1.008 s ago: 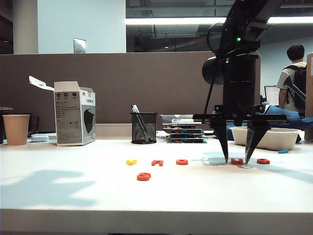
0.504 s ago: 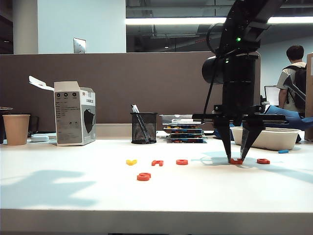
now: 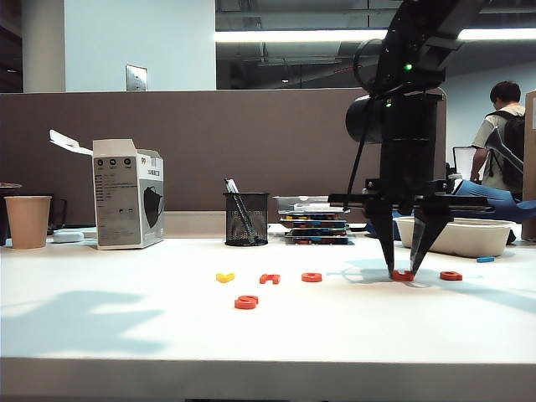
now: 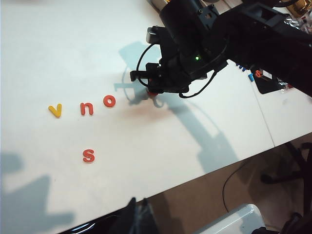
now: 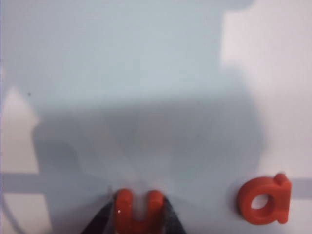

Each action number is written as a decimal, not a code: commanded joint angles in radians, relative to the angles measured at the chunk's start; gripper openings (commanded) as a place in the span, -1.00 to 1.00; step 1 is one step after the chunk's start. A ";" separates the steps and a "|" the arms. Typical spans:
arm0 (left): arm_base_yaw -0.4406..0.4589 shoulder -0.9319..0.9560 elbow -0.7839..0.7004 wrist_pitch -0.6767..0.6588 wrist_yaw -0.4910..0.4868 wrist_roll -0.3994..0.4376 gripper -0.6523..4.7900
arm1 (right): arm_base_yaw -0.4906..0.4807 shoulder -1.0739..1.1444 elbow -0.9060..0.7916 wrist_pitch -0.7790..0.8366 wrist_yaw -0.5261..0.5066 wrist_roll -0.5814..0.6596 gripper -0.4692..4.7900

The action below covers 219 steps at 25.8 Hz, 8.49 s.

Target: Select the appropriate letters from the row of letter magnets placed on the table to arrange into the word "sun".

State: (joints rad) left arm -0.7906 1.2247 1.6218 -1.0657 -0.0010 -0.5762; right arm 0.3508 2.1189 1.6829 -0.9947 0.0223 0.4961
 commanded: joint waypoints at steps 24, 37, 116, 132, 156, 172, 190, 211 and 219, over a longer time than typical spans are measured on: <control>0.000 -0.003 0.003 0.020 0.001 0.004 -0.78 | 0.218 -0.161 -0.022 -0.130 0.007 -0.025 -0.41; 0.000 -0.003 0.003 0.020 0.002 0.004 -0.78 | 0.344 -0.160 -0.182 0.079 -0.003 0.037 -0.41; 0.000 -0.003 0.003 0.012 0.004 0.005 -0.78 | 0.269 -0.039 -0.059 0.343 -0.111 0.028 -0.11; 0.000 -0.003 0.003 0.008 0.005 0.039 -0.78 | 0.299 -0.004 -0.059 0.305 -0.021 0.023 -0.13; 0.000 -0.003 0.004 0.013 0.003 0.098 -0.78 | 0.348 0.058 -0.059 0.202 0.058 0.007 -0.36; 0.000 -0.003 0.004 0.009 0.004 0.098 -0.78 | 0.346 0.068 -0.006 0.167 0.085 0.002 -0.43; 0.000 -0.003 0.004 0.005 0.004 0.098 -0.78 | 0.304 0.048 0.221 -0.113 0.249 -0.006 -0.35; 0.000 -0.005 0.004 -0.022 0.005 0.098 -0.78 | 0.248 -0.022 0.165 -0.128 0.163 -0.409 -0.01; 0.000 -0.005 0.004 -0.030 0.005 0.098 -0.78 | 0.150 -0.024 0.150 -0.166 -0.077 -0.690 -0.01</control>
State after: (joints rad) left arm -0.7898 1.2243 1.6222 -1.0977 0.0002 -0.4854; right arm 0.5083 2.1021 1.8423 -1.1496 -0.0177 -0.1249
